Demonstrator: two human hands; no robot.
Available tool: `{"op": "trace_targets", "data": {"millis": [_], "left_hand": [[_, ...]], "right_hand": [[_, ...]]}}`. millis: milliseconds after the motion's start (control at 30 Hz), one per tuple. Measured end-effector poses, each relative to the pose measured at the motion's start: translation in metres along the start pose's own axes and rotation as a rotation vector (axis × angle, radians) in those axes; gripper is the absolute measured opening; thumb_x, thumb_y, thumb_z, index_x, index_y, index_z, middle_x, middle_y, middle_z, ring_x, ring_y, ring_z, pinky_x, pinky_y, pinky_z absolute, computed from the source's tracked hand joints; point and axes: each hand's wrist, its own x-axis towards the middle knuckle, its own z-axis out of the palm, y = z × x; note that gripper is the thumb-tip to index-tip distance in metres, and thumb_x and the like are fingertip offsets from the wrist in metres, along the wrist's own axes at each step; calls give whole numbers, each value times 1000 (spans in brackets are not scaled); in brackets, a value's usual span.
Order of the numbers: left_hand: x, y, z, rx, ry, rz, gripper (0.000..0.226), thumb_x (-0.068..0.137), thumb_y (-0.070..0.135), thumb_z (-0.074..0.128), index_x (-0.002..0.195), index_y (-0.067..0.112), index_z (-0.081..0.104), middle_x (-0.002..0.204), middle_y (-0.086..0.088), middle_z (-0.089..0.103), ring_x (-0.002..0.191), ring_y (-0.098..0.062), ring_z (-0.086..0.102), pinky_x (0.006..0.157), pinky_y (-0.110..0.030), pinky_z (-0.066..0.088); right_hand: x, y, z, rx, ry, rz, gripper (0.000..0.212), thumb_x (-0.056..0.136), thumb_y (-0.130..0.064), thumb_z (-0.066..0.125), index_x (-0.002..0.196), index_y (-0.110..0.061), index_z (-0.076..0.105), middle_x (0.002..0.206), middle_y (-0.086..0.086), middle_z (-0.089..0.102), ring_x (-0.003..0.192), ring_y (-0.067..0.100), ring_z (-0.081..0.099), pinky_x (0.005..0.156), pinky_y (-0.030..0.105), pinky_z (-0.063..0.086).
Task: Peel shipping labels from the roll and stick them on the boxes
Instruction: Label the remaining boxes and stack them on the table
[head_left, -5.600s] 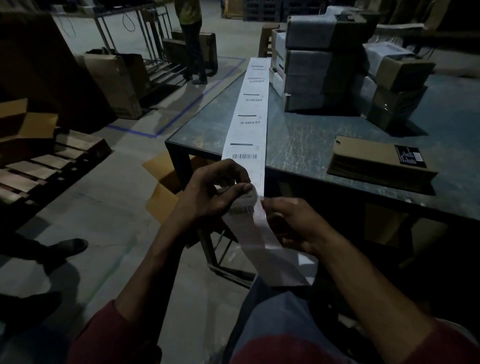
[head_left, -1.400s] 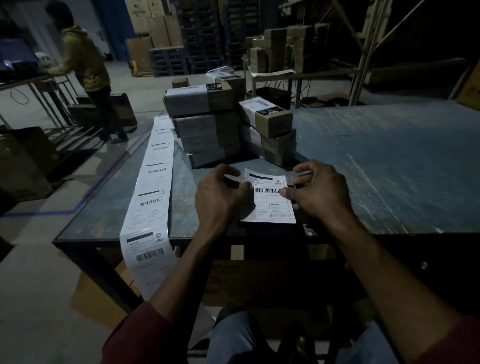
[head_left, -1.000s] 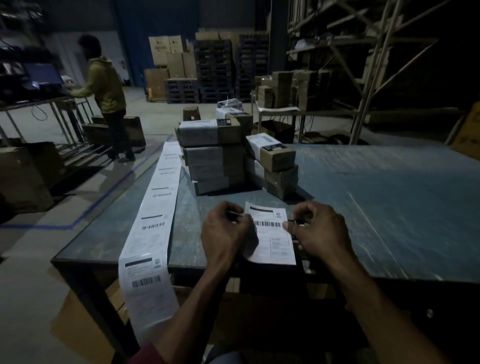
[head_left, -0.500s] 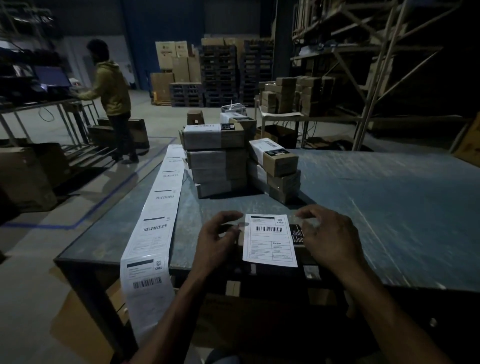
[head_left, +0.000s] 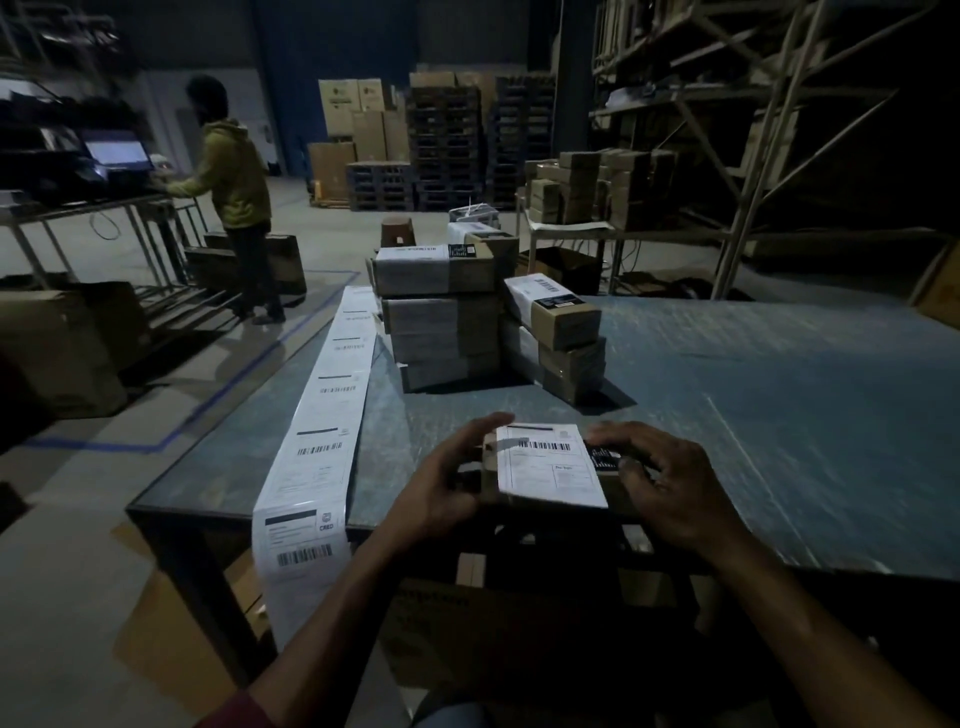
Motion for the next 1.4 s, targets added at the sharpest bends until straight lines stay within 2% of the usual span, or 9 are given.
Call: {"op": "trace_targets", "data": {"millis": [133, 300, 400, 533, 633, 767, 867, 1033, 1400], "left_hand": [[8, 21, -10, -16, 48, -13, 69, 85, 22, 86, 139, 53, 57, 129, 6, 65, 118, -13, 68, 97, -37, 60], [16, 53, -16, -172, 38, -69, 59, 84, 21, 87, 131, 49, 66, 125, -19, 65, 107, -33, 73, 90, -40, 62], [16, 64, -19, -161, 6, -104, 59, 79, 27, 87, 130, 48, 67, 121, -22, 67, 105, -39, 73, 93, -47, 59], [13, 70, -15, -193, 4, -151, 43, 93, 17, 77, 128, 41, 70, 113, -16, 74, 95, -23, 77, 87, -46, 59], [10, 69, -14, -45, 15, -143, 38, 86, 38, 82, 117, 56, 70, 120, 0, 72, 102, -13, 72, 75, -23, 57], [6, 59, -21, 403, 2, 8, 115, 51, 67, 95, 148, 68, 32, 157, 13, 26, 146, -19, 35, 118, -47, 42], [11, 63, -20, 530, 0, 265, 128, 54, 55, 100, 158, 54, 26, 168, 17, 18, 157, -15, 21, 122, -53, 34], [19, 71, -12, 418, -21, 439, 84, 67, 26, 101, 142, 21, 64, 143, 11, 64, 134, 0, 56, 111, -25, 47], [12, 69, -9, 433, -61, 566, 43, 82, 24, 90, 123, 15, 78, 137, 1, 69, 128, -6, 64, 100, -30, 57]], "right_hand": [[3, -6, -16, 10, -79, -162, 51, 82, -24, 64, 133, -20, 69, 138, -8, 66, 134, 10, 58, 109, 42, 51], [17, -24, -29, -433, -148, -340, 118, 68, -74, 76, 163, -24, 28, 164, -16, 17, 159, 5, 5, 125, 55, 15], [26, -31, -34, -395, -144, -347, 129, 61, -62, 89, 164, -23, 22, 169, -7, 17, 159, 6, 8, 127, 52, 17], [29, -35, -36, -187, -176, -280, 125, 61, -33, 100, 162, -29, 27, 147, -10, 56, 126, 8, 61, 107, 22, 49], [29, -31, -35, -126, -172, -317, 105, 64, -34, 98, 154, -33, 44, 137, -9, 65, 113, 4, 68, 94, 19, 57], [27, -27, -40, -43, -172, -304, 90, 68, -41, 92, 148, -34, 52, 136, -9, 67, 115, 3, 68, 88, 27, 62], [25, -25, -41, 0, -179, -286, 92, 67, -32, 98, 148, -26, 55, 138, -10, 67, 121, 1, 66, 95, 28, 59], [24, -29, -45, 39, -189, -307, 84, 68, -27, 98, 143, -21, 62, 134, -7, 70, 119, 2, 67, 97, 26, 58], [17, -14, -47, 168, -258, -344, 46, 86, -22, 84, 128, -8, 72, 139, 7, 65, 129, 17, 64, 106, 41, 55]]}}
